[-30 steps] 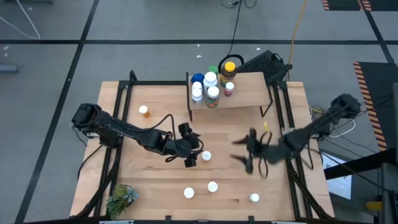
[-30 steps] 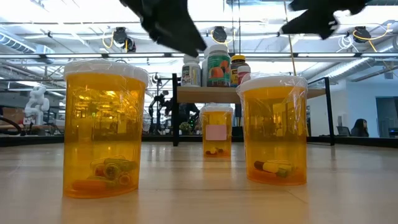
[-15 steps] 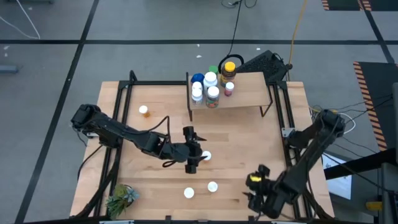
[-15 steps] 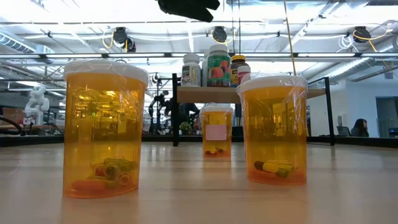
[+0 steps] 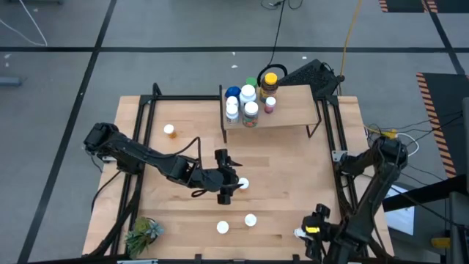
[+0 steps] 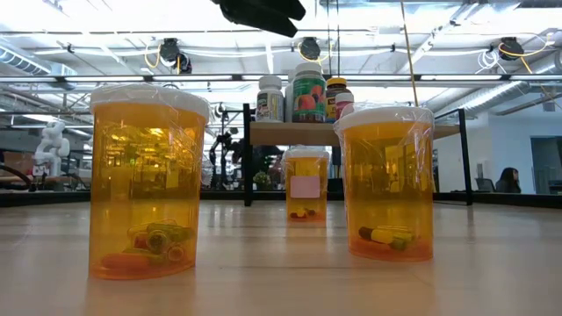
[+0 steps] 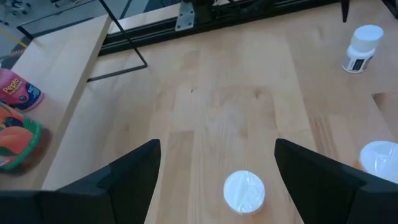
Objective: Pick and place medicine bottles onto shelf by color
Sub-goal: Put the white bottle on the shelf
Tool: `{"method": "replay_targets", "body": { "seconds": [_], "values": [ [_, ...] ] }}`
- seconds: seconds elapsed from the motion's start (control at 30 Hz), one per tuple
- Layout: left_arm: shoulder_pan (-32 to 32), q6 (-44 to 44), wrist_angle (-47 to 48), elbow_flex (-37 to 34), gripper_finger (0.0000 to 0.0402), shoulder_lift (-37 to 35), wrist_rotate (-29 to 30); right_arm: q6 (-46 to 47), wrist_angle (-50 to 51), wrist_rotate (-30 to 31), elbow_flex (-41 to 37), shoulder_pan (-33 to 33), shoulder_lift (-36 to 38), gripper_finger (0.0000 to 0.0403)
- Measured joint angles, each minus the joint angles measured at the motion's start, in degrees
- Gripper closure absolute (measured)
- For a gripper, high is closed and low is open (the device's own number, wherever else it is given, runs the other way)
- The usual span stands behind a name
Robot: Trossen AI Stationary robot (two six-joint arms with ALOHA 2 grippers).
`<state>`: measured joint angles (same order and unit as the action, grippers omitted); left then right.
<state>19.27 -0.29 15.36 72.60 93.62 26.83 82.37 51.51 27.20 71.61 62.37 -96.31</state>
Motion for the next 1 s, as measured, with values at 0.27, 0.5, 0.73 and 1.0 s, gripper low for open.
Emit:
{"method": "replay_targets", "body": {
  "seconds": [0.27,0.5,0.73,1.0],
  "values": [
    [0.0,-1.5,1.5,0.0,0.0082,0.0,0.0,-2.4,-0.9,-0.2,0.0,0.4,-3.8,0.0154],
    [0.0,-3.4,3.5,0.0,0.0082,0.0,0.2,-1.8,-1.6,-0.3,0.0,0.3,-5.8,0.0158],
    [0.0,-5.9,6.1,0.0,0.0082,0.0,3.7,-3.0,-1.7,-0.5,0.0,0.1,-5.8,0.0217],
    [-0.2,-6.5,11.0,0.0,0.0082,-1.2,7.3,-11.1,-1.6,-3.5,0.0,-3.3,-3.7,0.0264]
  ]
}}
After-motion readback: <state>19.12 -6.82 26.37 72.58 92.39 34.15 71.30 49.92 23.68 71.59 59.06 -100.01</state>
